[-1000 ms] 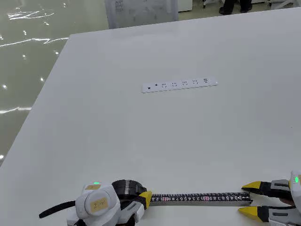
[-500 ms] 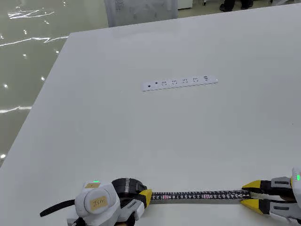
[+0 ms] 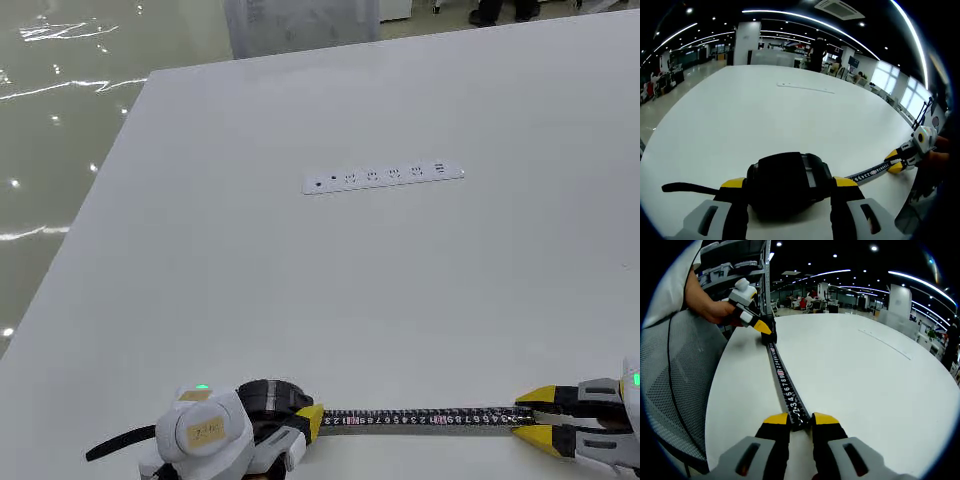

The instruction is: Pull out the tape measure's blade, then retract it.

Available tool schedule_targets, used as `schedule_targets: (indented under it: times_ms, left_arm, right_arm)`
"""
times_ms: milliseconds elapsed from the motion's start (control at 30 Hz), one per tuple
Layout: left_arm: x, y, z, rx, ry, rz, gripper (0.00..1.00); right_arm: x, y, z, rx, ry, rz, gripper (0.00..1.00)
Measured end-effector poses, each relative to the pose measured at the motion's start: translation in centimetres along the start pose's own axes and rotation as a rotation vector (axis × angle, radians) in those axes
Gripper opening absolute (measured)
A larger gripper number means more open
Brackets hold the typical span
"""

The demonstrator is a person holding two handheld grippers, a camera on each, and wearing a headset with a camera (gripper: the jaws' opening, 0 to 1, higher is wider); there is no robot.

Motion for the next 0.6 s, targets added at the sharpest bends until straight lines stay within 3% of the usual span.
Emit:
schedule_targets:
  times_ms: [433,600]
  left_arm:
    - [-0.37,0.03,-0.07,-0.043,0.0,0.0,0.62]
    - [-0.2,-0.05,-0.02,-0.035,0.024,0.012,0.62]
  right_arm:
    - [0.04,-0.03,0.05,0.003,-0.002,0.0,0.16]
    - [0.04,-0.06,0.04,0.002,-0.002,-0.002,0.16]
Point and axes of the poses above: the centre of the closed fingertips' face, and the gripper's own axes: x roughly forward along the fingers, y roughly to its left, z roughly out of its top, the point moved 5 cm from there along -x, roughly backward along the fingers, and after that the axes turned 5 degrees about x, right-handed, at the moved point
